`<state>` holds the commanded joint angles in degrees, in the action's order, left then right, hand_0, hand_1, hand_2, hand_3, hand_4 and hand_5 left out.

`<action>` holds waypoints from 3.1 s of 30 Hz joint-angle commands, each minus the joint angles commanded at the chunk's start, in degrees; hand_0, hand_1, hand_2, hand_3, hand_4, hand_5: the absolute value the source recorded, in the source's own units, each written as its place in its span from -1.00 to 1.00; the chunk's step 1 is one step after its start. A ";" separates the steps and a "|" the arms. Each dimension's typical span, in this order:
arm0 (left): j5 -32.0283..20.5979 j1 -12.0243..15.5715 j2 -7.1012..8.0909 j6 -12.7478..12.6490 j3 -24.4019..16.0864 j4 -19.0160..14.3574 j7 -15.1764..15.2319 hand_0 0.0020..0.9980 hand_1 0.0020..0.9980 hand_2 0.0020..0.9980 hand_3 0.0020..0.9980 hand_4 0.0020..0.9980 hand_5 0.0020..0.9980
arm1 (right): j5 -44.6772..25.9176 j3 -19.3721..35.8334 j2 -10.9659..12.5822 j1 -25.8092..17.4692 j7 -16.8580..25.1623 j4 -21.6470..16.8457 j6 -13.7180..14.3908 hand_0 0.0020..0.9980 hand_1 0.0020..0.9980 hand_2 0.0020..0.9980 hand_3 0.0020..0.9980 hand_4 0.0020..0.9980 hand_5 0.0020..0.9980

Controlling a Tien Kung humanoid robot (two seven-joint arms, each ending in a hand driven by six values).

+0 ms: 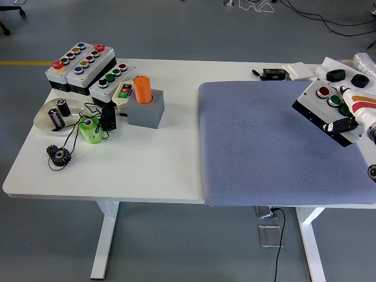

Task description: Pick up the button,place it on the desk,press the button,press the button

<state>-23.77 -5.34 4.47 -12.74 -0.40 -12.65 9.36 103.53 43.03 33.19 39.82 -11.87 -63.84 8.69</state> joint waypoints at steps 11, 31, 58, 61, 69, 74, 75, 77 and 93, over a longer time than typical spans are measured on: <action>0.30 -0.01 0.15 -0.07 -0.40 -0.06 -0.08 0.47 0.63 0.65 0.39 -0.04 1.00 | -4.88 -17.01 4.25 8.15 17.10 -6.00 -4.90 -1.00 -1.00 -0.69 -0.38 -0.10 -1.00; 0.07 0.01 0.19 -0.21 -0.27 -0.12 0.17 0.47 0.63 0.65 0.39 -0.03 1.00 | 2.60 -24.80 0.48 10.31 21.17 -1.11 -5.66 -0.92 -0.93 -0.53 -0.27 -0.11 -0.98; 1.67 0.36 0.17 -0.31 -1.43 -0.19 -0.16 0.47 0.62 0.64 0.38 -0.03 1.00 | 6.85 -20.86 2.43 8.39 15.35 -2.38 -13.90 0.47 0.31 0.59 0.97 0.78 -0.31; 1.75 0.25 0.17 -0.29 -1.46 -0.16 -0.21 0.47 0.62 0.64 0.38 -0.03 1.00 | 6.84 -19.70 3.16 8.06 14.74 -3.44 -15.34 0.47 0.31 0.59 0.97 0.78 -0.31; 1.11 0.20 0.12 -0.27 -1.20 -0.14 -0.03 0.46 0.62 0.64 0.38 -0.03 1.00 | 4.08 -14.71 5.52 6.53 12.99 -8.88 -18.23 0.76 0.46 0.87 1.00 0.81 -0.35; 1.64 0.08 0.11 -0.34 -1.49 -0.11 -0.22 0.46 0.62 0.64 0.38 -0.03 1.00 | 3.04 -11.06 6.26 5.76 12.54 -13.27 -18.52 0.76 0.46 0.87 1.00 0.81 -0.35; 1.58 0.08 0.12 -0.33 -1.43 -0.12 -0.18 0.46 0.62 0.64 0.38 -0.03 1.00 | 2.57 -10.13 6.66 5.35 12.45 -14.41 -18.40 0.82 0.55 0.92 1.00 0.80 -0.37; 1.30 0.09 0.14 -0.29 -1.27 -0.13 -0.06 0.46 0.62 0.64 0.38 -0.03 1.00 | 1.21 -7.73 7.74 4.28 12.34 -17.19 -17.26 0.82 0.55 0.92 1.00 0.80 -0.37; 1.77 0.25 0.12 -0.30 -1.53 -0.07 -0.24 0.45 0.62 0.64 0.38 -0.03 1.00 | -9.26 -4.90 14.06 -1.00 5.64 -32.83 -7.98 -0.77 -1.00 -0.88 0.40 0.40 0.09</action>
<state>-22.00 -5.09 4.59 -13.03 -1.93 -12.71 9.12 94.27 38.13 47.25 38.83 -6.23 -96.67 0.70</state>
